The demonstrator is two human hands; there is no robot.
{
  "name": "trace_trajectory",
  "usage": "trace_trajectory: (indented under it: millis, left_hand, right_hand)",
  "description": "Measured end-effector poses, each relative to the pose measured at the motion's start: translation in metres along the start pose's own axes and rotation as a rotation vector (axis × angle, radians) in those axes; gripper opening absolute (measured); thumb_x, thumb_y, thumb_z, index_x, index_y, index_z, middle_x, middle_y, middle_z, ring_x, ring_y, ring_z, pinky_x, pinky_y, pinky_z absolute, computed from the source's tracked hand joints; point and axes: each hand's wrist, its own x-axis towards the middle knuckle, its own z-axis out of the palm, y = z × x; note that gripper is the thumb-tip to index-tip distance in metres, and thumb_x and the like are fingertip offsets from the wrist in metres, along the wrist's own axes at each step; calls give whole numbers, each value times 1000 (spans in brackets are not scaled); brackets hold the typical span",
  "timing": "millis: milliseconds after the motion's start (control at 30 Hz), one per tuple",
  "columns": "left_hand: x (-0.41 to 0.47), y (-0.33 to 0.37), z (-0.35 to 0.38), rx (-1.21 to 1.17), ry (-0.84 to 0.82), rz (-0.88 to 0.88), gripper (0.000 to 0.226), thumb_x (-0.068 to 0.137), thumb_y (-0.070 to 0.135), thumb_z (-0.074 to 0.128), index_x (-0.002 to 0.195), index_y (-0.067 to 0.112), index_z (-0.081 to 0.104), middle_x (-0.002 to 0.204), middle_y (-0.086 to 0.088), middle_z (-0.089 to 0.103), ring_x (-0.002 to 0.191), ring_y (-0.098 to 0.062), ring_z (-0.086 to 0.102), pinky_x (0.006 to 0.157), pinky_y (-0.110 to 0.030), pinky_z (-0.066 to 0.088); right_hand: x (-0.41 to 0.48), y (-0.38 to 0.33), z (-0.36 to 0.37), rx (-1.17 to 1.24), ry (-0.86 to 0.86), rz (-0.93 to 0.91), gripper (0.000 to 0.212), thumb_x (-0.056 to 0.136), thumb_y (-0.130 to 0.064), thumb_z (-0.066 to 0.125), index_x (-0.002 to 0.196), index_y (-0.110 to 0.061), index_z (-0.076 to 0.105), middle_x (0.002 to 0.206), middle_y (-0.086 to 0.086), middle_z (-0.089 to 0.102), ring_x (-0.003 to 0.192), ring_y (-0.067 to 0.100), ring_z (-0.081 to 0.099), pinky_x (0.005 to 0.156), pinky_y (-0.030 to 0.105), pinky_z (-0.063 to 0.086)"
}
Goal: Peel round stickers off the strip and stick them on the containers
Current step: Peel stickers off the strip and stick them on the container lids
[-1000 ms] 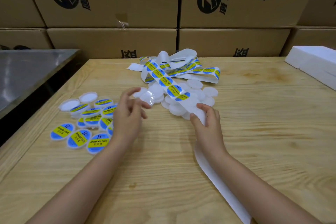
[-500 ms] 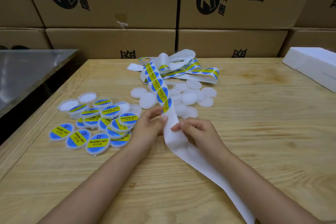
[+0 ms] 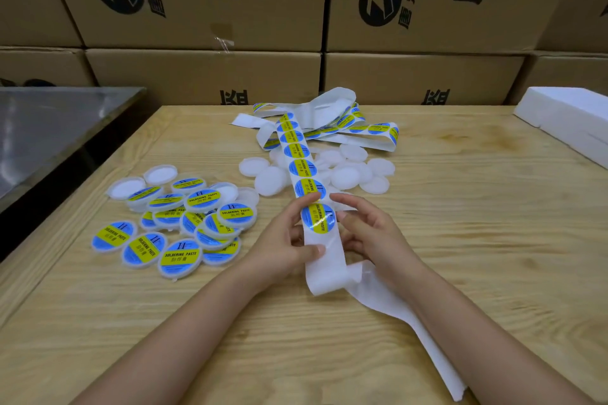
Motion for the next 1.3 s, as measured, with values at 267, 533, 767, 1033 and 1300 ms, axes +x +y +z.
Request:
trace_trajectory:
  millis: [267,533,767,1033,1300]
  left_hand:
    - [0,-4,5,92,60,47,78,75,-9,69,129,37,36,119,-1,61,97,-7,64,76,-23,52]
    - [3,-3,1,-12,282,-15,41,84,1,65,118,21,57,90,-2,73,79,-12,70,67,-24,55]
    - [2,0,6,141,300,44,35,77,-3,70,107,16,65,87,-5,70,76,-12,66,71,-25,55]
    - [1,-8,3,894,564,476,21,70,19,75,90,23,73,107,2,60,96,-19,54,84,-26,29]
    - [-1,-6,5,947,500,499,9,74,21,67,81,16,68,83,10,70,78,-13,66,86,-32,32]
  right_hand:
    - [0,5,0,-99,15,-83,29,89,7,53,101,-15,68,89,12,71,82,19,68,71,29,55]
    - [0,9,3,-121,6,-171,34,88,8,54,107,-18,65,77,1,69,75,14,64,70,23,52]
    - [-3,11,6,80,13,-114,20,95,1,45,104,3,63,84,10,73,74,17,69,61,24,53]
    - [3,14,4,-108,71,-168,23,95,-5,49,100,-14,69,94,22,70,90,47,63,82,52,45]
    - [4,14,3,-158,59,-175,22,96,-8,49,104,-12,68,93,1,74,89,19,69,83,38,52]
